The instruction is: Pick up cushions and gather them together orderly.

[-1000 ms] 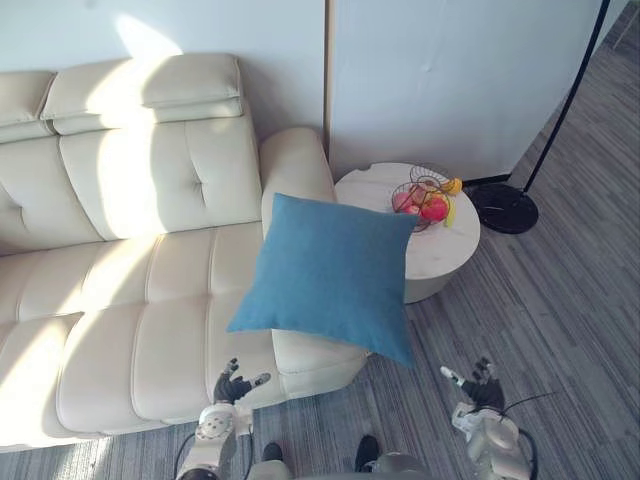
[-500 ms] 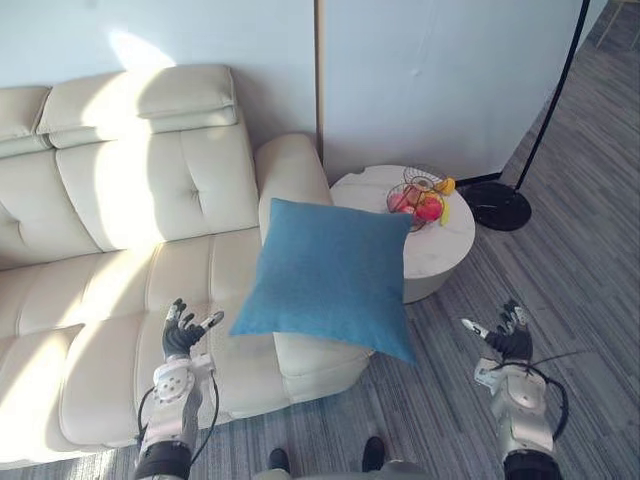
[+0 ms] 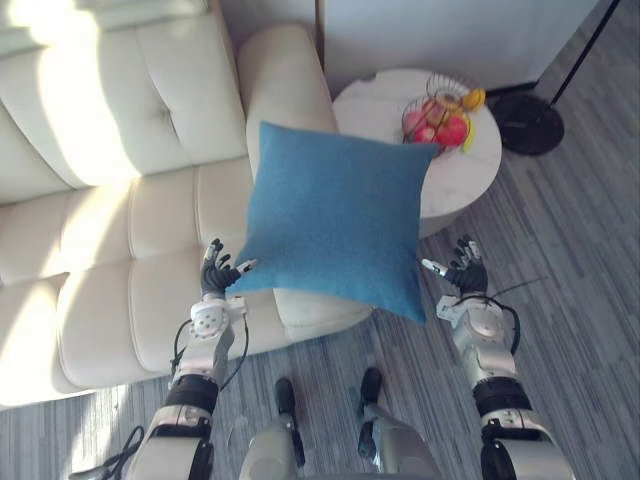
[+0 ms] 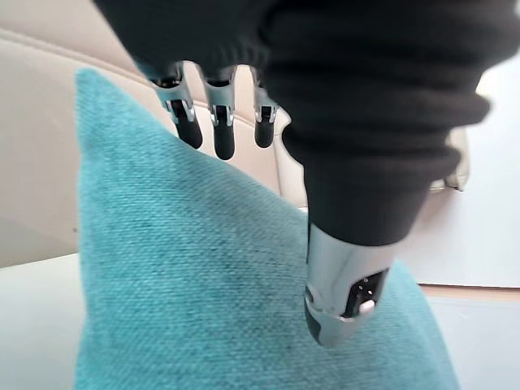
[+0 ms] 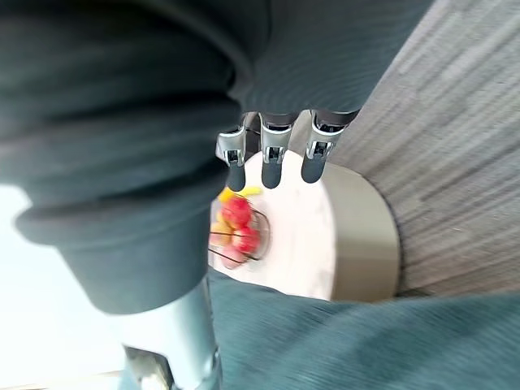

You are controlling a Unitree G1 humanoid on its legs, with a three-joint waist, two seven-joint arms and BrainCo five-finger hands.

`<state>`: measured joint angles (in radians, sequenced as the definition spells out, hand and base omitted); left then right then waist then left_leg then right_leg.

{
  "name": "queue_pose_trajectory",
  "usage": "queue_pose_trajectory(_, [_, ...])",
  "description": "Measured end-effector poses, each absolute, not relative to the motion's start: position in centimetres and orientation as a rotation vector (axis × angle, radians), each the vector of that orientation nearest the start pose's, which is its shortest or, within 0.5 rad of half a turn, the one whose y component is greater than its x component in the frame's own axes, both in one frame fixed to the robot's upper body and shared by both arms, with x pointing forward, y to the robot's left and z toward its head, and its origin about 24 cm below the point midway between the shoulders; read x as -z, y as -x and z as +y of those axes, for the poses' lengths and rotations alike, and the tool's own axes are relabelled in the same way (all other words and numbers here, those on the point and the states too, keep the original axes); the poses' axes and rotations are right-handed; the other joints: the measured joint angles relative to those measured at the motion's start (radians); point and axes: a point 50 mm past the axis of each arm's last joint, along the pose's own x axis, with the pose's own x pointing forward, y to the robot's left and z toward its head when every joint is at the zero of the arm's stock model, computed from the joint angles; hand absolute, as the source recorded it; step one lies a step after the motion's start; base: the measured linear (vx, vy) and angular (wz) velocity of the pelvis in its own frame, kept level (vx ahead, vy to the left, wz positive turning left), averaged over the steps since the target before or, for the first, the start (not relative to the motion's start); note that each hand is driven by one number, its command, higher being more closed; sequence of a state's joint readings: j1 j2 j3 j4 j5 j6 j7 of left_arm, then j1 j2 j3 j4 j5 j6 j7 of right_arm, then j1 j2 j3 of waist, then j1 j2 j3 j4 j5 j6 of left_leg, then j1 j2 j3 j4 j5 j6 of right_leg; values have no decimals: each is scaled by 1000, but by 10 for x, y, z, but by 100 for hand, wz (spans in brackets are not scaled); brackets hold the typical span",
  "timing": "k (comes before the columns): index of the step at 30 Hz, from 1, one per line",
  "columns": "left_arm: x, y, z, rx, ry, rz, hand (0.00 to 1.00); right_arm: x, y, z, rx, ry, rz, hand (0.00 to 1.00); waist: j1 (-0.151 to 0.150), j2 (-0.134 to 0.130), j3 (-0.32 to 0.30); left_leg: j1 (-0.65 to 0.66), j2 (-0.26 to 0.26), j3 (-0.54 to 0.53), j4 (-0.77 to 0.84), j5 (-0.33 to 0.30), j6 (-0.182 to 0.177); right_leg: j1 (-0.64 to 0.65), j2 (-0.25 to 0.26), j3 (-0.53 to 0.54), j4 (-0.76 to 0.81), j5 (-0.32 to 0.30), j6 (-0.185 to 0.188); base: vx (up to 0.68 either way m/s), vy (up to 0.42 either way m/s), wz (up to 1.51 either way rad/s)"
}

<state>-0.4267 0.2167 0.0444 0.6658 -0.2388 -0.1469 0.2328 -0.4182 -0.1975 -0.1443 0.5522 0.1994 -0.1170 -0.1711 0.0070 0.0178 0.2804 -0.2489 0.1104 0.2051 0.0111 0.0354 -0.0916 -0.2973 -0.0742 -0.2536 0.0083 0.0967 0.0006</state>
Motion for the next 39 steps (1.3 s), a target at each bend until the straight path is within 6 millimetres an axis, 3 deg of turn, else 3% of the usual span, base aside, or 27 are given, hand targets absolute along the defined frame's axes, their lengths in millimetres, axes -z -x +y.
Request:
queue_pose_trajectory(9, [-63,-352,193,-246,12,4,0,-79,-352,-203,266,-90,-47,0,6,4,87,-99,-3,-9,45,8,11,-90,-11,3,29,16,-7,-51,9,1])
queue_pose_trajectory(10, [-67,-354,191,-239,12,-7,100,-83,-357,-199,256,-91,-51,0,9,5,88,-115,-4,-8,45,10,14,-111,-13,8,35,18,-8,-23,6,-5])
queue_pose_trajectory(11, [-68,-354,190,-237,13,-9,100,-84,-358,-198,254,-92,-52,100,10,5,88,-117,-5,-8,45,11,14,-115,-13,10,35,19,-8,-26,9,-8])
queue_pose_trajectory(18, [-80,-360,178,-208,29,-52,100,-89,-365,-187,209,-62,-55,100,19,5,88,-119,-8,-9,45,13,16,-118,-15,12,37,21,-7,-1,4,-1])
queue_pose_trajectory(25, [-101,-363,166,-173,78,-134,100,-102,-371,-188,187,-7,-85,100,22,10,91,-93,-12,-30,42,17,17,-74,-17,-5,20,23,-5,14,12,8])
queue_pose_trajectory(31, [-114,-356,151,-118,130,-210,100,-87,-366,-185,175,6,-42,100,19,16,87,-44,-16,-51,26,17,16,-2,-14,-22,-27,34,-4,36,18,9])
queue_pose_trajectory(34, [-103,-336,139,-82,182,-214,100,-72,-343,-190,178,5,-48,100,18,27,80,6,-19,-62,3,18,15,58,-11,-32,-54,33,-4,74,21,14])
queue_pose_trajectory(39, [-63,-295,133,-77,261,-108,100,-49,-297,-190,193,-46,-42,100,1,55,33,94,-20,-82,-31,17,13,160,-5,-48,-82,18,12,79,17,15])
